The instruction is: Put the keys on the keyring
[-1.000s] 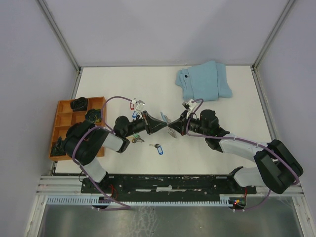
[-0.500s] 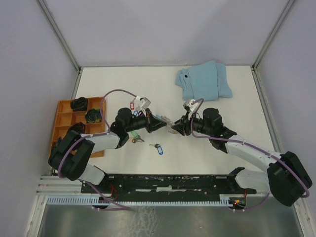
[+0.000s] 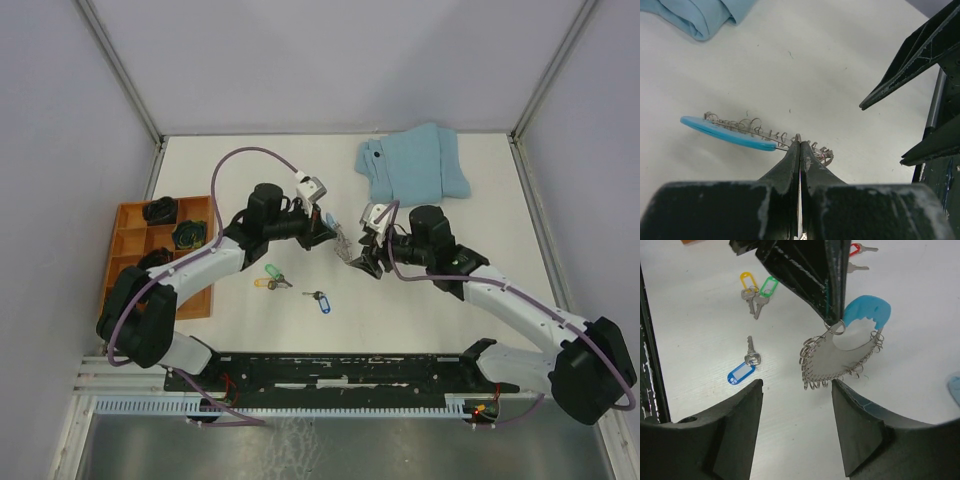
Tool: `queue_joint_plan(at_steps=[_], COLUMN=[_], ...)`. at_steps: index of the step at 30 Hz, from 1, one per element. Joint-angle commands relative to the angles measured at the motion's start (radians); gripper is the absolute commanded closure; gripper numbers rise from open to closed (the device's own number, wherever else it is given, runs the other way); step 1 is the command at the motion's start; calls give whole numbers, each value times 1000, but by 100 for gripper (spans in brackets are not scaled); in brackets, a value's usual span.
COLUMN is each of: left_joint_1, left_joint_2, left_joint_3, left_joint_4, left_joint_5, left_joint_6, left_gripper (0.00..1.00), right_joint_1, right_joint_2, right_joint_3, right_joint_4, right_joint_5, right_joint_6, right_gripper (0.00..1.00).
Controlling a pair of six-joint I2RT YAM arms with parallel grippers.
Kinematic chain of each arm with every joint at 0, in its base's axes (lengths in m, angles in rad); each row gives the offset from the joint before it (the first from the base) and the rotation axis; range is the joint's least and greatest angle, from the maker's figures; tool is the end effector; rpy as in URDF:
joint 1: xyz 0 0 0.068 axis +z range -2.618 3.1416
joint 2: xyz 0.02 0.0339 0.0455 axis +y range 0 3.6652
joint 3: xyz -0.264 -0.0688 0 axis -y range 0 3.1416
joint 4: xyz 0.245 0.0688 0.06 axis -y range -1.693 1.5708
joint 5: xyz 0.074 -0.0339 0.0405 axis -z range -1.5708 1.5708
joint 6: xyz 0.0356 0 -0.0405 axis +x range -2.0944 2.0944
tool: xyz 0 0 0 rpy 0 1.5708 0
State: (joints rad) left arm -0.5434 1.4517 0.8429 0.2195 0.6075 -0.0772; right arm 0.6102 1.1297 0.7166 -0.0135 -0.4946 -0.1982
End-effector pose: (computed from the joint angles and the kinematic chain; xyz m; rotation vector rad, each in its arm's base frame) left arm 0.2629 -0.1826 0.2456 0.8611 1.8276 -0.9950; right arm 0.1966 0.1581 0.2652 -1.0834 1.7076 0.7562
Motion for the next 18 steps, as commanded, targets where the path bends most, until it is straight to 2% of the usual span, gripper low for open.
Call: queue_joint_plan(at_steps=[1,4,7,13,18], left_joint_1=[-4,-4,-5,-7,-7], left_joint_2=[13,23,26,20,16], left_joint_3=[113,140,145,185,203], left_joint_4=[-215,-267,-293,-359,-384], left_joint_5=[-1,17,34,52,87], left_joint_6=[193,227,246,294,333], left_gripper=[97,97,97,97,97], right_joint_1=[-4,-14,-41,-82,-101], right_joint_2=[35,83,134,241,315], right_joint_3=[82,122,127,147,188], right_joint_4=[-44,-84,-47,56,112], right_joint_5=[-105,-118,-195,-342,-382], right_joint_6=[-199,-293,-335,-346,-357], right_gripper=[34,34,37,42,46])
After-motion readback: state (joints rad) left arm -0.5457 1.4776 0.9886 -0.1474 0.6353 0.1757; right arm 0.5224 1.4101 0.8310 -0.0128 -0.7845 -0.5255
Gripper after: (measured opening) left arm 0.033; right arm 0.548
